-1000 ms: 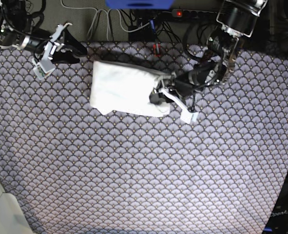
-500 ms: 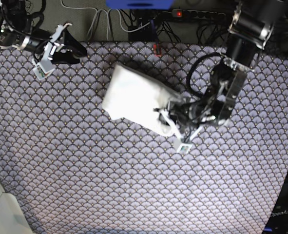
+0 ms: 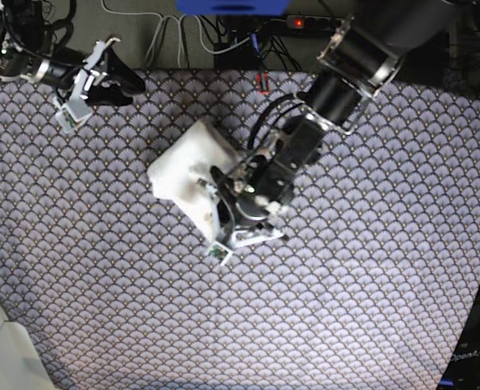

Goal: Fold the T-shirt properly
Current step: 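Grasp the white bundle's edge with the left gripper and lift it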

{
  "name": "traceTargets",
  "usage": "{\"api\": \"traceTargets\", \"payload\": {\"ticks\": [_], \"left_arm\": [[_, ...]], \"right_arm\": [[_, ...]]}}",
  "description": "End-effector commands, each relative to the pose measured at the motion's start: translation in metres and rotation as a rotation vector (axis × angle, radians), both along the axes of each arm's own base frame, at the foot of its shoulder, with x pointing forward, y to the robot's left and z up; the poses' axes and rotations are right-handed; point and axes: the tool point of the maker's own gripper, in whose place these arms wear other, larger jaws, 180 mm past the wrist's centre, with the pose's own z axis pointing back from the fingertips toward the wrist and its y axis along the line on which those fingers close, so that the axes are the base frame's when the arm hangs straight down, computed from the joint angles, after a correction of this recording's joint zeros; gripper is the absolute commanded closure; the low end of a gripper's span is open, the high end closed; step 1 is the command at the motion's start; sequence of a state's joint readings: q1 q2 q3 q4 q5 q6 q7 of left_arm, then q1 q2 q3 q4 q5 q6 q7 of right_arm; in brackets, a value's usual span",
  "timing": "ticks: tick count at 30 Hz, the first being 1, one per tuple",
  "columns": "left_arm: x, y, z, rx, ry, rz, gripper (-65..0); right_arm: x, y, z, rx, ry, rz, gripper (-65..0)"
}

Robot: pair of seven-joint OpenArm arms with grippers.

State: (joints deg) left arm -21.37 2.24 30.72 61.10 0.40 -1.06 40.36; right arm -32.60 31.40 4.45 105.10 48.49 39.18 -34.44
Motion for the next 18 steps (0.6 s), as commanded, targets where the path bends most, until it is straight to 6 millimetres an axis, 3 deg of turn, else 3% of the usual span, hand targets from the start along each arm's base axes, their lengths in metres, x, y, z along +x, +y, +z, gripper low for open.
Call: {"api": "traceTargets", "payload": {"ticks": [1,6,18], "left_arm": [[0.004,-0.012,0.004,-0.021,-0.014,-0.016,-0.6],[0.007,-0.04,0.009,-0.033,-0.09,-0.062,-0.6],[0.016,-0.072,0.032,0.145,-0.288,-0.273,-0.6]], "right_arm": [[0.004,0.001,0.011,0.026,-0.033,0.008,-19.7],[0.002,0.0,0.007,0.005,-0.014,0.022,-19.7],[0.008,-0.002,0.005,-0.028,-0.011,0.041,-19.7]]}}
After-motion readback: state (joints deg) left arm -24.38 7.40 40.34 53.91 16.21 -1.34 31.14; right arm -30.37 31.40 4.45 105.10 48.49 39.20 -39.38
